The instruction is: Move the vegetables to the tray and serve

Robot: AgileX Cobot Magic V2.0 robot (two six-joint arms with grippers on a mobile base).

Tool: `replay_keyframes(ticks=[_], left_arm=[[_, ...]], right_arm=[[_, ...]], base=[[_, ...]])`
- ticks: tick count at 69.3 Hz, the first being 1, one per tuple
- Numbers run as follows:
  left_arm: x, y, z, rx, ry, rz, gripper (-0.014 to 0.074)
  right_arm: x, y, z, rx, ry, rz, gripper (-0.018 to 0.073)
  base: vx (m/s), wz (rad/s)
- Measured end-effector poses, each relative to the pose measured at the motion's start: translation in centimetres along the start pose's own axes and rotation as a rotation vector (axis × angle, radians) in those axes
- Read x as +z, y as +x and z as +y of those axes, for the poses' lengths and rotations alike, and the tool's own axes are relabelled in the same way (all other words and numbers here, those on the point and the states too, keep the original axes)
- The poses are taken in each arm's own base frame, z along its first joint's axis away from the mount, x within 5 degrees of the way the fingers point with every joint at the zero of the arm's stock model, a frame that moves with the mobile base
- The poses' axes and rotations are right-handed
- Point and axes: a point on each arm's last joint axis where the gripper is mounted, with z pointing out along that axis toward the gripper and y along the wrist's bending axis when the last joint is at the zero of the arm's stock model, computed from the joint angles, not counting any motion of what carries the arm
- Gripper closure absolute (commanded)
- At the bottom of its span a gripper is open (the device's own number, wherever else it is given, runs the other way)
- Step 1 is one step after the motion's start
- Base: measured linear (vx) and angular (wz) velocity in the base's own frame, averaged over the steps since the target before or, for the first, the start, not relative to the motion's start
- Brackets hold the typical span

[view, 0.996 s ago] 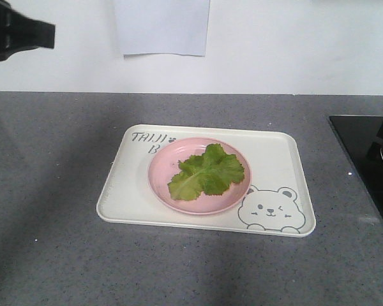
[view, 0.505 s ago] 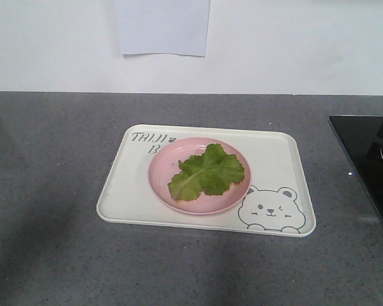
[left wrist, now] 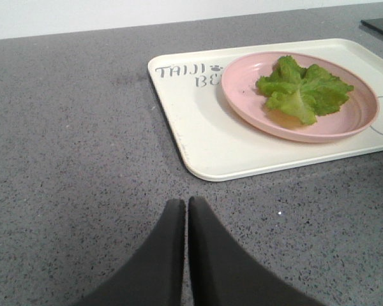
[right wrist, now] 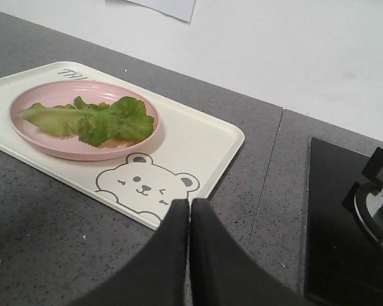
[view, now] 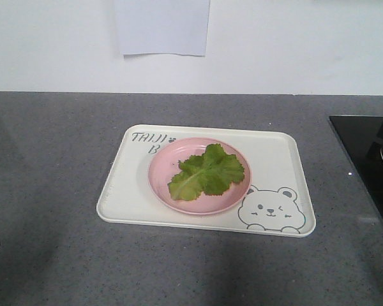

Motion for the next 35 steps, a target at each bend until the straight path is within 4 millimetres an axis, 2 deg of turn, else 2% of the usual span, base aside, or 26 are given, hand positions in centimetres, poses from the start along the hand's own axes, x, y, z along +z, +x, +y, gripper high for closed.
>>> replay_keyframes(ticks=[35], left_arm=[[0.00, -0.08, -0.02, -0.001, 0.002, -0.009, 0.0603]], right_arm=[[0.02, 0.00, -0.02, 0.000, 0.002, -0.003, 0.0564]], base=[[0.00, 0.00]])
